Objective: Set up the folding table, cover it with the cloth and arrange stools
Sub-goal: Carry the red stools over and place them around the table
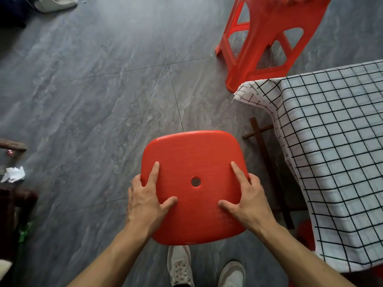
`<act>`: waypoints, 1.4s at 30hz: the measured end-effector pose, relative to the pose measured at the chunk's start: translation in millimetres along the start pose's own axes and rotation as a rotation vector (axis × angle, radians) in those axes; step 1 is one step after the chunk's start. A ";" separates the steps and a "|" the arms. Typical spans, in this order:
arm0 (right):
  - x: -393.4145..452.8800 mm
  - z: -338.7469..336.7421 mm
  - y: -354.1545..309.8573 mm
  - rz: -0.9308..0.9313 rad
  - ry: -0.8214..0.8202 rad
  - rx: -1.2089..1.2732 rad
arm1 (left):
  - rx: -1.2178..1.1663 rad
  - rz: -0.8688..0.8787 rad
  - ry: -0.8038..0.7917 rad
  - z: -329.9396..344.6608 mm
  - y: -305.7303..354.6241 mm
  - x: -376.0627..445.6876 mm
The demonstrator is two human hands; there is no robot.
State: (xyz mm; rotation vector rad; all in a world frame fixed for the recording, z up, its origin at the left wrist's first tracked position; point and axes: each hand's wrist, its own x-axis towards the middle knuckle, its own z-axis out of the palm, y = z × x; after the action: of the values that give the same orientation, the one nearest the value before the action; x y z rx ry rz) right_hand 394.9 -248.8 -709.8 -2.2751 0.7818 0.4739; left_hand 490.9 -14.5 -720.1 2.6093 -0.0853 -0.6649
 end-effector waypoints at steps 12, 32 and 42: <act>-16.9 47.0 -42.7 -0.094 -0.070 -0.093 | -0.045 -0.110 0.024 -31.4 -63.5 -19.1; -29.8 -16.5 -33.0 -0.151 0.049 -0.051 | 0.325 0.147 0.040 -47.7 15.0 -46.3; -114.4 -125.8 11.4 -0.127 0.179 -0.053 | 0.298 0.245 0.021 -75.4 129.9 -117.4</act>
State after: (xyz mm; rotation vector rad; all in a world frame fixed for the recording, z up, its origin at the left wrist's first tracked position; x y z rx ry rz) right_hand 315.7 -297.6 -567.0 -2.4232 0.7130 0.2377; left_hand 428.9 -81.5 -552.8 2.8210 -0.5255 -0.5729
